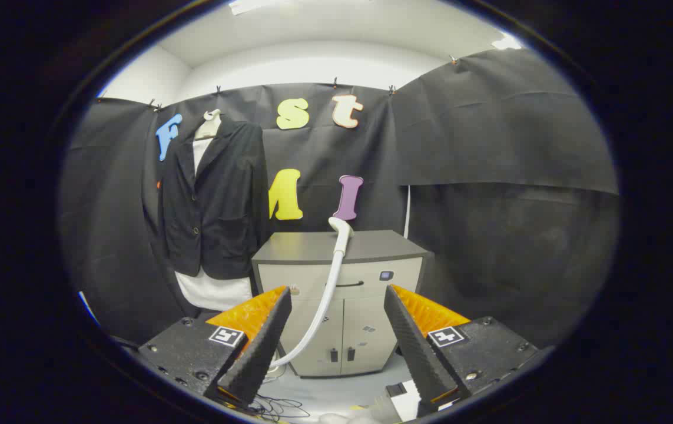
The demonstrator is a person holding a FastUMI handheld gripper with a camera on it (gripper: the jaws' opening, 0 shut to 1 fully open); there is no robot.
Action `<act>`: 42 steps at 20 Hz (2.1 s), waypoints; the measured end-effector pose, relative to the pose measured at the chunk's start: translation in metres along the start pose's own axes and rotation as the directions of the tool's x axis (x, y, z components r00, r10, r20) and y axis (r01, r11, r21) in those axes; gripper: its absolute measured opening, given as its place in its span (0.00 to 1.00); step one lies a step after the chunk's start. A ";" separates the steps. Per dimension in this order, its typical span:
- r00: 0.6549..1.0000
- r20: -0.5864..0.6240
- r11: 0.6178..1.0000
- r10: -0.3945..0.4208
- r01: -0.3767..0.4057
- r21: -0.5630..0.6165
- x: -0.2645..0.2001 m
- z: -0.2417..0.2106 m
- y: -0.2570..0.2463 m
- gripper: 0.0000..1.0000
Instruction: Iron the clothes twice with a garment steamer, once on the left side and once on the right side.
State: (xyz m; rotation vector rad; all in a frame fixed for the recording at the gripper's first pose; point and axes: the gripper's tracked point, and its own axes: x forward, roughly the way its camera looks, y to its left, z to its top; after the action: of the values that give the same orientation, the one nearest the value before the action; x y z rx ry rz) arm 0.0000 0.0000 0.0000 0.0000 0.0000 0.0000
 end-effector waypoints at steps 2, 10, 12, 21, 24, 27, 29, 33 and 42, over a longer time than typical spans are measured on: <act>1.000 0.005 1.000 -0.002 0.002 -0.007 -0.002 0.001 0.000 0.99; 0.999 0.036 1.000 -0.015 0.015 0.009 -0.010 0.005 -0.001 0.99; 0.999 0.043 1.000 -0.015 0.015 0.009 -0.011 0.007 0.000 0.99; 0.998 0.056 1.000 -0.002 0.003 -0.011 0.019 0.032 0.000 0.98; 0.999 0.036 1.000 0.008 -0.008 -0.011 0.057 0.046 -0.005 0.98; 0.999 0.031 1.000 0.025 -0.025 0.008 0.106 0.066 -0.013 0.98; 0.999 0.030 0.999 0.026 -0.027 0.017 0.150 0.085 -0.021 0.98; 0.998 0.028 0.999 0.050 -0.050 -0.010 0.232 0.115 -0.026 0.98; 0.972 -0.154 0.982 0.179 -0.185 -0.027 0.388 0.089 -0.001 0.98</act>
State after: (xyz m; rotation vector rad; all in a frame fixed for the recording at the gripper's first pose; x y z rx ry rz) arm 0.3880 -0.0015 0.0885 -0.0412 0.1512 0.1835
